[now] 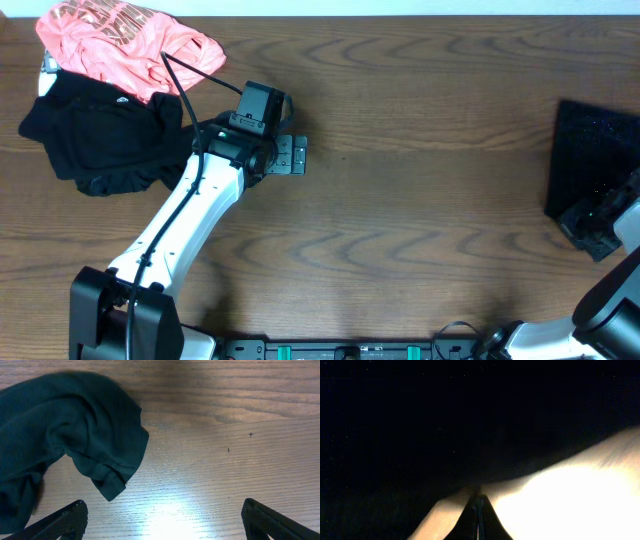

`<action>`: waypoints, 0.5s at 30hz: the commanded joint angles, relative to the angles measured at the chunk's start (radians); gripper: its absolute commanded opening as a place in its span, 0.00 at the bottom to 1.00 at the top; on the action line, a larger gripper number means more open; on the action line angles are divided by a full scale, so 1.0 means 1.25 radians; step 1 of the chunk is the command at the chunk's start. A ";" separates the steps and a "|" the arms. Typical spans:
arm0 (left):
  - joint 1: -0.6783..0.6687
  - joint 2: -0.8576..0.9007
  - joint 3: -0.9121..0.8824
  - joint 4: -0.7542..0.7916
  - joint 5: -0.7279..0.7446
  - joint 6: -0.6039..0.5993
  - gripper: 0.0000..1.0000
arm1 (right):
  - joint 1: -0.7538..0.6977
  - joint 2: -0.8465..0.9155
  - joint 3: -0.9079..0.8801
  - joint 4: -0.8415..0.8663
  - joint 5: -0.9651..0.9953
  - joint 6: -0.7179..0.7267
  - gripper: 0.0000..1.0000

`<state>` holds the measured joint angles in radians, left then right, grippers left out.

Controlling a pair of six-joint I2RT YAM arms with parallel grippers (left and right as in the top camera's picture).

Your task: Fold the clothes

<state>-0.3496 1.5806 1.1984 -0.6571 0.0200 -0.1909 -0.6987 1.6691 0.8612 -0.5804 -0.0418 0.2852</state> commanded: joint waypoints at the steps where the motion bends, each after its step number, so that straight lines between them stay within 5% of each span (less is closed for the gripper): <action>1: -0.001 0.008 0.000 -0.001 -0.001 -0.011 0.98 | -0.004 -0.084 0.045 -0.057 -0.089 -0.010 0.02; 8: -0.001 0.012 0.000 0.002 -0.001 -0.011 0.98 | -0.004 -0.241 0.140 -0.134 -0.095 -0.022 0.17; 15: -0.001 0.012 0.000 0.002 -0.001 -0.011 0.98 | -0.013 -0.255 0.139 -0.091 0.119 0.164 0.33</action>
<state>-0.3496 1.5841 1.1984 -0.6537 0.0196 -0.1913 -0.6994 1.3277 1.0348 -0.6998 -0.0505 0.3691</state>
